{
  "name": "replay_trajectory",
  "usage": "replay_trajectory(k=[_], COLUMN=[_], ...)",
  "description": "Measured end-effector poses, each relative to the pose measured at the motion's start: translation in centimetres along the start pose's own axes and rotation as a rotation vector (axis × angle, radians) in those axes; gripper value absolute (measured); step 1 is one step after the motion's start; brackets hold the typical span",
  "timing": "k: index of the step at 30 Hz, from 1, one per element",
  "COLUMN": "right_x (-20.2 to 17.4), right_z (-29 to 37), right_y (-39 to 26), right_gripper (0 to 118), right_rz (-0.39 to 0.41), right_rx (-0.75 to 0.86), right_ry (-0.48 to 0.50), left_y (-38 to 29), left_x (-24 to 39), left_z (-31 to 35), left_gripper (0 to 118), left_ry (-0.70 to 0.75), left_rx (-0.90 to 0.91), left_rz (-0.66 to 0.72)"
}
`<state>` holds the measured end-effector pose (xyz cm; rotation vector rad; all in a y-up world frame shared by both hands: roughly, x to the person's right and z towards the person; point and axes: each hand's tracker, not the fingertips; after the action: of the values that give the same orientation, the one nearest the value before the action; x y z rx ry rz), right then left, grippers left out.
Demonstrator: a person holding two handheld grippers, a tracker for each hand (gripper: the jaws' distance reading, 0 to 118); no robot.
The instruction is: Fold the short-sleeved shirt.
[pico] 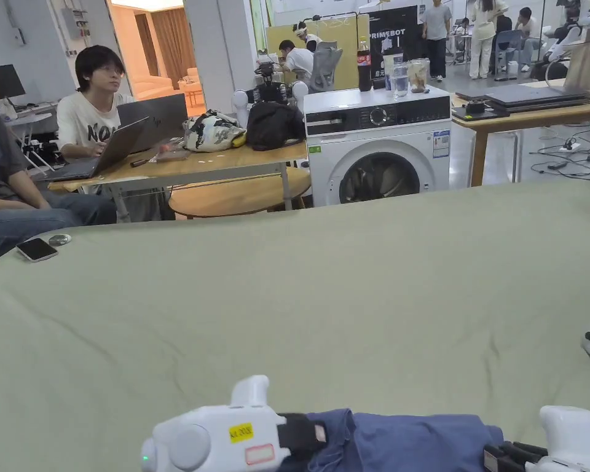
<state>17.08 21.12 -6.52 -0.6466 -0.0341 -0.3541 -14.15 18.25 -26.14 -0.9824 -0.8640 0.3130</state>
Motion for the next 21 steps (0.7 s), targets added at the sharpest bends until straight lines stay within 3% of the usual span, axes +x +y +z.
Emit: replay_trajectory(k=[3, 5, 7, 9, 10, 11, 13, 18, 21], right_x=[-0.3, -0.7, -1.2, -1.8, -2.2, -2.6, -3.2, -4.3, -4.5], right_z=[-0.1, -0.2, -0.5, -1.3, -1.6, -1.9, -2.3, -2.8, -2.8], right_y=[0.0, 0.1, 0.2, 0.4, 0.5, 0.6, 1.0, 1.1, 0.9], right_gripper=[0, 0, 0, 0, 0, 0, 0, 0, 0], right_rz=[0.000, 0.006, 0.014, 0.023, 0.028, 0.035, 0.041, 0.067, 0.081], right_rx=[-0.007, -0.007, -0.009, -0.020, -0.022, -0.021, -0.020, -0.034, -0.039], right_ry=[0.007, 0.004, 0.015, 0.026, 0.033, 0.043, 0.073, 0.103, 0.093], left_y=[-1.8, -1.8, -0.9, -0.5, -0.3, -0.1, -0.1, -1.5, -2.9], left_x=[0.5, 0.6, 0.0, -0.2, -0.5, -1.4, -3.8, -9.3, -11.9], left_z=[-3.2, -2.3, -1.3, 1.3, 3.2, 5.0, 8.9, 14.3, 13.6], left_gripper=[0, 0, 0, 0, 3, 19, 61, 62, 62], left_ry=[0.066, 0.044, 0.013, 0.047, 0.092, 0.094, 0.033, 0.077, -0.002], left_rx=[-0.092, -0.001, -0.033, 0.002, 0.039, 0.081, 0.150, 0.217, 0.252], left_rz=[-0.022, -0.021, 0.022, -0.028, -0.052, -0.043, 0.048, 0.214, 0.360])
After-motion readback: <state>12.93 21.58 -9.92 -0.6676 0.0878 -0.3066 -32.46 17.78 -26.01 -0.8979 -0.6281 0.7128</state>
